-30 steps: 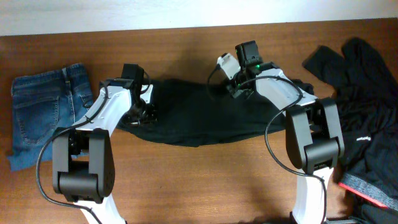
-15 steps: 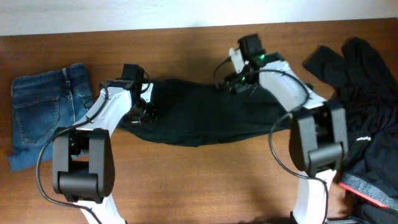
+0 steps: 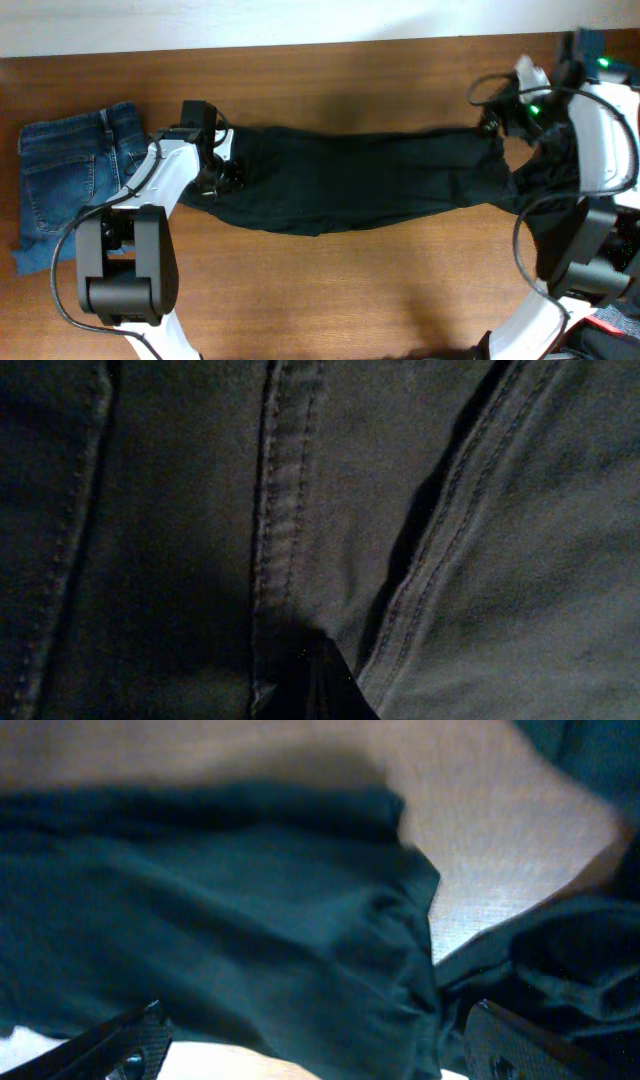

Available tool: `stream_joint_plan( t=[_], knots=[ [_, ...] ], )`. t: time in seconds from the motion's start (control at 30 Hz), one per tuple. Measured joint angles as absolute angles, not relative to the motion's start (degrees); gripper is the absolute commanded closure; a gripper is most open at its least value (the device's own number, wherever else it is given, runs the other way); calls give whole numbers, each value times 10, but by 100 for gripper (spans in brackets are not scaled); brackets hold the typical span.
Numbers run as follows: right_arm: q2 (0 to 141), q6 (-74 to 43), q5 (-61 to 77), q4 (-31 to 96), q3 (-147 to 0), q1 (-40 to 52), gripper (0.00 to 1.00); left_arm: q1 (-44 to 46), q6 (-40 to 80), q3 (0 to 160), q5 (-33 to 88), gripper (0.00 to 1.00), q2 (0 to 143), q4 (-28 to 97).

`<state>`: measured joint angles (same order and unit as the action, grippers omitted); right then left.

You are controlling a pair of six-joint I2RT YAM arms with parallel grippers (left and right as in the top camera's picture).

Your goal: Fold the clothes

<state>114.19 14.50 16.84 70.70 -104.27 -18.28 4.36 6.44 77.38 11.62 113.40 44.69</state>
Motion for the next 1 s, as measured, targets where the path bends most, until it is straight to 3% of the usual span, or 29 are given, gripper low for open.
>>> stream_joint_plan(
  t=[0.27, 0.8, 0.83, 0.87, 0.93, 0.97, 1.0],
  knots=[
    [1181, 201, 220, 658, -940, -246, 1, 44, 64, 773, 116, 98, 1134, 443],
    [1220, 243, 306, 556, -862, -249, 2, 44, 64, 773, 116, 98, 1134, 443],
    [1221, 243, 314, 549, -861, -248, 10, 44, 64, 773, 116, 98, 1134, 443],
    [1221, 243, 323, 543, -860, -247, 27, 44, 64, 773, 116, 98, 1134, 443],
    [1225, 244, 335, 531, -858, -244, 88, 44, 64, 773, 116, 98, 1134, 443],
    [1229, 244, 340, 527, -857, -242, 96, 44, 64, 773, 116, 98, 1134, 443],
    [1232, 244, 342, 524, -855, -240, 96, 44, 64, 773, 115, 98, 1134, 443]
  ],
)
